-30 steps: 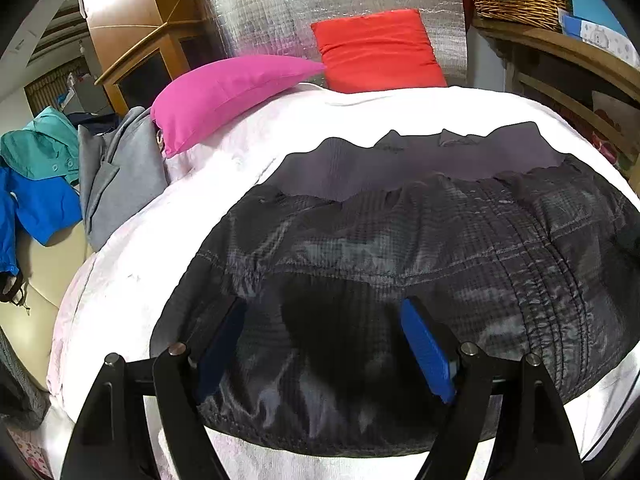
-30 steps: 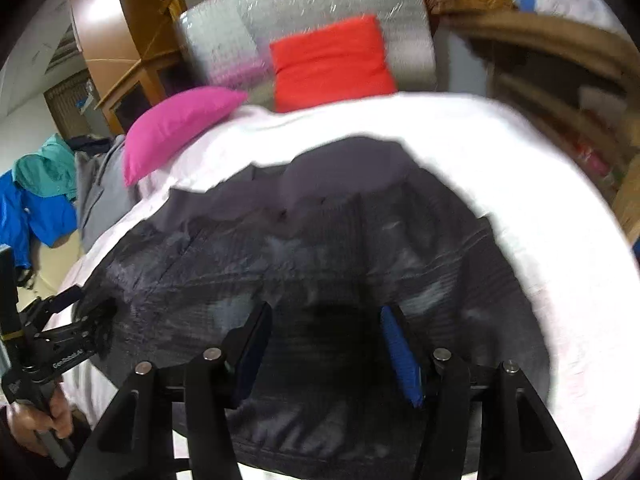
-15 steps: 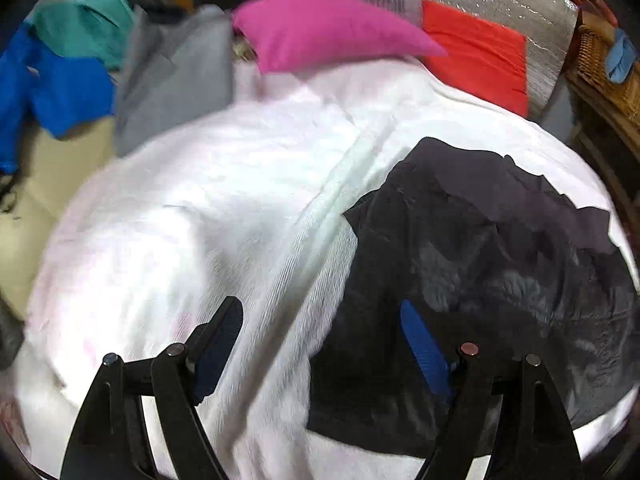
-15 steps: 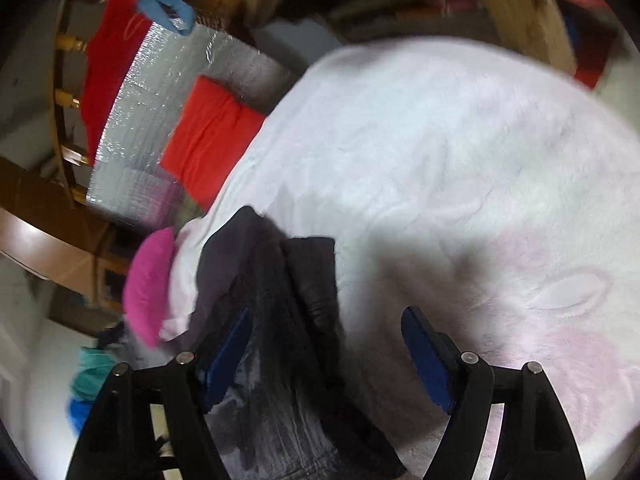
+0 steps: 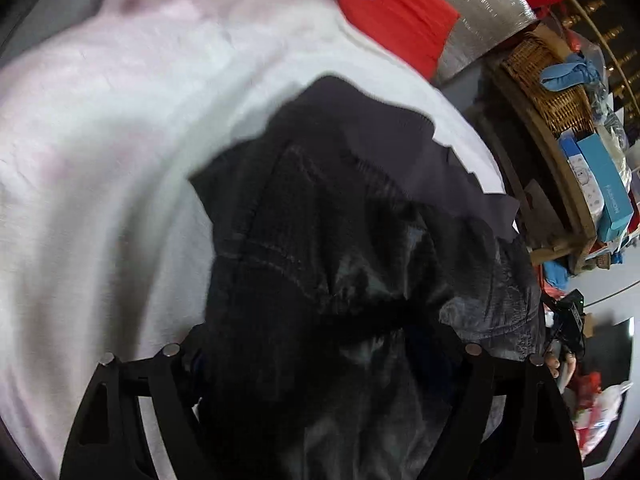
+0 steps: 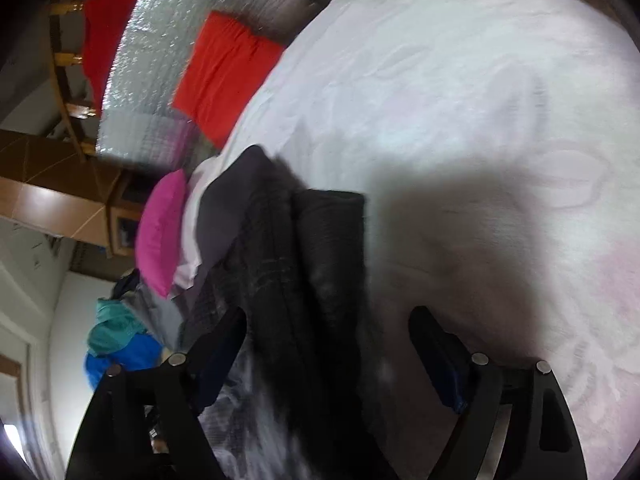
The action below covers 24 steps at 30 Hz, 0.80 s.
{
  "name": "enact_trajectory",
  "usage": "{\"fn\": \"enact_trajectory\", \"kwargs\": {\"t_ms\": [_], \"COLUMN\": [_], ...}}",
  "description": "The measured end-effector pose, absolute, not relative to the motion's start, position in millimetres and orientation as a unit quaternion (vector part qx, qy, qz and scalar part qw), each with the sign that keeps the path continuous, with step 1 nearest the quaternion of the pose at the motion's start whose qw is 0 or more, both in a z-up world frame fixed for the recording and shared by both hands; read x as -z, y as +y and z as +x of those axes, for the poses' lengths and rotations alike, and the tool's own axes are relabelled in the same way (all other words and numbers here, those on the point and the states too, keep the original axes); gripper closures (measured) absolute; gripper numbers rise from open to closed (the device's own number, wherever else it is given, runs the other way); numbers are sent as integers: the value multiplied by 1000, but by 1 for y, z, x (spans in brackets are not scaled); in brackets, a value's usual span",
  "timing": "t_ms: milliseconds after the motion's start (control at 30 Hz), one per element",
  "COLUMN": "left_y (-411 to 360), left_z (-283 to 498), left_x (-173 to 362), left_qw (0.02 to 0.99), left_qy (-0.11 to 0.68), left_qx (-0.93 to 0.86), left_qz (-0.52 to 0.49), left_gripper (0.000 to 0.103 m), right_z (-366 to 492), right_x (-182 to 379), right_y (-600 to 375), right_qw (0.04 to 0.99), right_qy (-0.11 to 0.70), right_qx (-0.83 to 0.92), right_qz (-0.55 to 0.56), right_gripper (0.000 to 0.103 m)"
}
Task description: Fold large clothes
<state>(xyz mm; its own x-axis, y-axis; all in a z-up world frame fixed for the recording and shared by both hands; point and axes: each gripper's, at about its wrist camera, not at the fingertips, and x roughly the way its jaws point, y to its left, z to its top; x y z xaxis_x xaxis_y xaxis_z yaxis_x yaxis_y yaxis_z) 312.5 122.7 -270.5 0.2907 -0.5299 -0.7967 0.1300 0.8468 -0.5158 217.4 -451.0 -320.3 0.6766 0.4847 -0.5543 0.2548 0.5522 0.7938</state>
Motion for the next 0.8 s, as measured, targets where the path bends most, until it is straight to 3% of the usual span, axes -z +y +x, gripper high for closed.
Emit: {"fn": "enact_trajectory", "kwargs": {"t_ms": [100,200,300,367,433,533,667,767,800], "left_y": [117,112,106,107,111,124,130,126,125], "left_z": [320,327,327,330,334,346,358,372,376], "left_x": [273,276,276,273,269,265,245,253,260], "left_qw": [774,761,757,763,772,775,806,822,817], "left_qy": [558,562,563,556,547,535,497,509,522], "left_qx": [223,240,240,234,222,207,191,137,121], "left_qz": [-199,-218,-228,-233,-235,-265,-261,-218,-215], "left_gripper": [10,10,11,19,40,58,59,59,54], "right_z": [236,252,269,274,279,288,301,317,323], "right_x": [319,315,313,310,304,290,271,282,291], "right_y": [-435,-413,-392,-382,-374,-358,-341,-339,-342], "right_qw": [785,796,804,816,823,848,875,871,863], "right_qy": [408,418,436,436,427,411,372,385,397], "right_qx": [-107,-118,-113,-98,-100,-90,-85,-68,-62], "right_qz": [454,421,387,368,361,323,299,296,307], "right_gripper": [17,17,32,48,55,62,63,61,59]}}
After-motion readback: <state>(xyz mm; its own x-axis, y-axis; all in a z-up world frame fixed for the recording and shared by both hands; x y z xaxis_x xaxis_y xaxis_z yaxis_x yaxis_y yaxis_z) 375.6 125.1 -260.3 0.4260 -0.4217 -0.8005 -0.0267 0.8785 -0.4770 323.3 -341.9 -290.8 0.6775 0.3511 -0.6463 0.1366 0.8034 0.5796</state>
